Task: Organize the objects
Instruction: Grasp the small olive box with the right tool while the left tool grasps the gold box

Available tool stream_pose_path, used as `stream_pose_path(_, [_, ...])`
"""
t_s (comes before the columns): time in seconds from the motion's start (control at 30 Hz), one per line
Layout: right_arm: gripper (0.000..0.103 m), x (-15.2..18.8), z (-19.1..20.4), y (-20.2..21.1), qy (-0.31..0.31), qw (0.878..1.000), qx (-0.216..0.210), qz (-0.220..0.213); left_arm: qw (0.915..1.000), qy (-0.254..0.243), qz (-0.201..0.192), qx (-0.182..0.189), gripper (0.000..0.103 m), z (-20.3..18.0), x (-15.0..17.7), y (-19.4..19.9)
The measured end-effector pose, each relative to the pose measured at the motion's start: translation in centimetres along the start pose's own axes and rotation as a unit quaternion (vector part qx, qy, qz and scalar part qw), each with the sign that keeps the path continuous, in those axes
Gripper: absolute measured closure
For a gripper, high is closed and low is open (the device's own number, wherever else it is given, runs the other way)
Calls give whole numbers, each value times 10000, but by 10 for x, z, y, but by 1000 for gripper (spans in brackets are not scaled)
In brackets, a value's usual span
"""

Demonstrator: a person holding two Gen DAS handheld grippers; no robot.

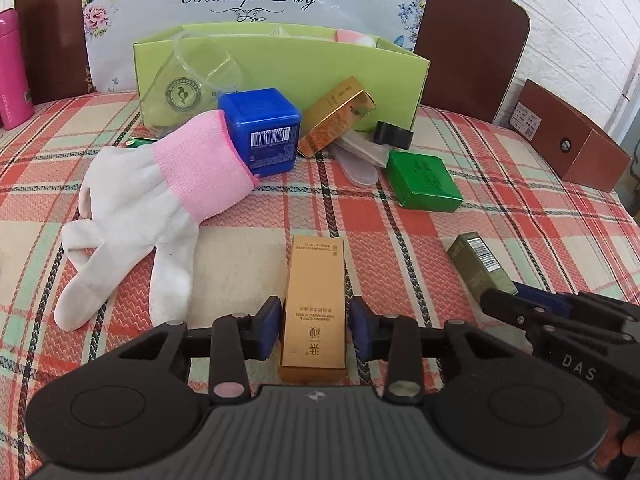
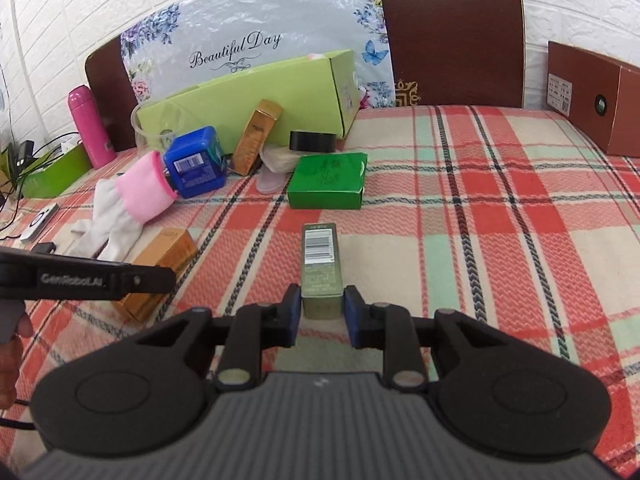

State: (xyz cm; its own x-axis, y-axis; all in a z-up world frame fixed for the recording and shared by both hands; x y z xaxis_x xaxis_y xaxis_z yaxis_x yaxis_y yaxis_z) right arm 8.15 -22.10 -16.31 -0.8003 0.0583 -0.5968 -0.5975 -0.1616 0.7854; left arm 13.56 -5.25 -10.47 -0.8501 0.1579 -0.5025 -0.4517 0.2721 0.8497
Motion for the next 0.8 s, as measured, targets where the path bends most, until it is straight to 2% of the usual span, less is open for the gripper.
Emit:
stream_pose_path(0.03, [70, -1, 1, 0, 32, 10000, 20, -13, 10000, -28, 5, 26, 64, 0, 0, 1])
stream_pose_path(0.07, [68, -3, 2, 0, 39, 10000, 48, -31, 10000, -45, 13, 49, 65, -1, 1, 1])
stream_pose_path(0.37, [67, -13, 12, -11, 287, 9989, 346, -114, 9998, -78, -6, -180, 64, 1, -9, -6])
stream_pose_path(0.47, [70, -11, 9, -15, 207, 9989, 430, -42, 9995, -195, -3, -256, 65, -2, -7, -7])
stream_pose_path(0.53, [79, -8, 7, -17, 150, 9988, 457, 2, 9993, -276, 21, -231, 70, -3, -5, -5])
stream_pose_path(0.7, [81, -7, 5, -16, 77, 9993, 368, 11, 9992, -354, 21, -178, 70, -6, 1, -1])
stream_pose_path(0.8, [81, -6, 11, -12, 52, 9999, 112, 31, 9995, -309, 9, 30, 70, -10, 2, 5])
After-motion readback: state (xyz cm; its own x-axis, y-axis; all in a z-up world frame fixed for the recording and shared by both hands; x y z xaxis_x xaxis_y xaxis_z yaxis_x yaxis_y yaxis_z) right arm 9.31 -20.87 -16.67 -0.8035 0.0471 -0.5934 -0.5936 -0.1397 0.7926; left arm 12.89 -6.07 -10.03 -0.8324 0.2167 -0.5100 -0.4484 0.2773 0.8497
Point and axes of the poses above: each gripper's, at about its wrist camera, not at the fingertips, and y roughly against the way its jaws point, z to its left, x to its underside, the point moved 9 cm from there along -y, roughly the way its jaws point, and after that the axes turned 13 degrees about z, right-handed, at the moved point
